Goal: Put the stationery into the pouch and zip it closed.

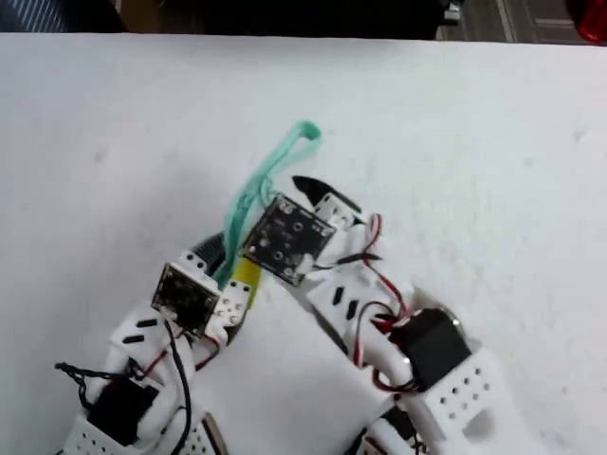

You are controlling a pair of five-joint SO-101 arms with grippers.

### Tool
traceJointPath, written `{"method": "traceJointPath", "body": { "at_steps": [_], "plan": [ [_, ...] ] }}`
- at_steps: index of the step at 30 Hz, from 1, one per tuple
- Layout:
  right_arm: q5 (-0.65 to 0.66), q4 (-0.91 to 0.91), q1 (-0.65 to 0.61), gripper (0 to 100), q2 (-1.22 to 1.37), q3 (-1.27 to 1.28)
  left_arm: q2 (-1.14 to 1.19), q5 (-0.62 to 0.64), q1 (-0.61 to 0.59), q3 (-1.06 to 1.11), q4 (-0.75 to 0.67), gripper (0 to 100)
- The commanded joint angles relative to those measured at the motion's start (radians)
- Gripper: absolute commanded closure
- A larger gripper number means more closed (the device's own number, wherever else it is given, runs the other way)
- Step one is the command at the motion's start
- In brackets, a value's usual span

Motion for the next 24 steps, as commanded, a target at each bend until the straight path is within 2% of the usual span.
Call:
{"method": "traceJointPath", "body": {
  "at_steps": [1, 9, 13, 15, 19, 24],
  "plan": [
    [-0.008, -0.025, -0.024, 83.2, -0.012, -0.005, -0.002, 0.012, -0.012, -0.002, -0.023, 98],
    [-0.005, -0.143, -0.048, 83.7, 0.028, 0.006, -0.002, 0.009, -0.005, 0.0, -0.021, 98],
    [-0.003, -0.145, -0.05, 99.0, 0.082, 0.006, -0.002, 0.008, -0.005, 0.0, -0.021, 98],
    [-0.003, -0.143, -0.051, 96.1, 0.091, 0.006, -0.002, 0.006, -0.005, 0.0, -0.021, 98],
    [-0.003, -0.139, -0.051, 97.9, 0.045, 0.005, -0.004, 0.003, -0.012, -0.009, -0.031, 97],
    [-0.003, -0.122, -0.051, 98.2, -0.105, 0.005, -0.004, 0.048, -0.048, -0.08, 0.071, 82]
  ]
}}
